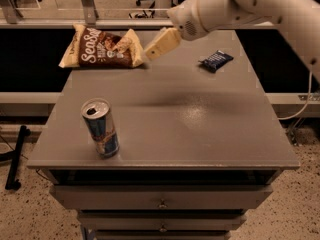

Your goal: Move brown chip bag near redbull can

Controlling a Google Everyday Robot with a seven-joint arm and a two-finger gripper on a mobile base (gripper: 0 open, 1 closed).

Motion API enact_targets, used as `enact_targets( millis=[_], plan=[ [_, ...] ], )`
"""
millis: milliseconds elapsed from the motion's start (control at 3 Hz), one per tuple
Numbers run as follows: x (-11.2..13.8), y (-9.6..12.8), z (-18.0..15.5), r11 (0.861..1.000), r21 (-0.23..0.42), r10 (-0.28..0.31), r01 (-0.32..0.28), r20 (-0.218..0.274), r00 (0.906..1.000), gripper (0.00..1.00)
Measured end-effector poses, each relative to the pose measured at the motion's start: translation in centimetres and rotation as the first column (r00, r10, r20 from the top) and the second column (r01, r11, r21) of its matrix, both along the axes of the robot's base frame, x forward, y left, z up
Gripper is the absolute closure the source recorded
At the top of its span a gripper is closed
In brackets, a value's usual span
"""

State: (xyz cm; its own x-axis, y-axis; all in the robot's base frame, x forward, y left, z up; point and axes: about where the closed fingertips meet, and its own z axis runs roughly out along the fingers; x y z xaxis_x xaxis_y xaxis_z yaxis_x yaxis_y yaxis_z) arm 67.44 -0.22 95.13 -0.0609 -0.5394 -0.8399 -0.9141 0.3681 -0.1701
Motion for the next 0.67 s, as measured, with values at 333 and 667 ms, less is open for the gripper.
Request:
enact_targets(
  millis=[333, 667],
  plan=[
    [4.2, 5.0, -0.3, 0.986, 0.162, 0.029, -0.027, -0.008, 0.9996, 0.0],
    [7.1, 9.1, -3.2, 0.98, 0.2, 0.037, -0.025, -0.057, 0.9977, 0.0]
  ],
)
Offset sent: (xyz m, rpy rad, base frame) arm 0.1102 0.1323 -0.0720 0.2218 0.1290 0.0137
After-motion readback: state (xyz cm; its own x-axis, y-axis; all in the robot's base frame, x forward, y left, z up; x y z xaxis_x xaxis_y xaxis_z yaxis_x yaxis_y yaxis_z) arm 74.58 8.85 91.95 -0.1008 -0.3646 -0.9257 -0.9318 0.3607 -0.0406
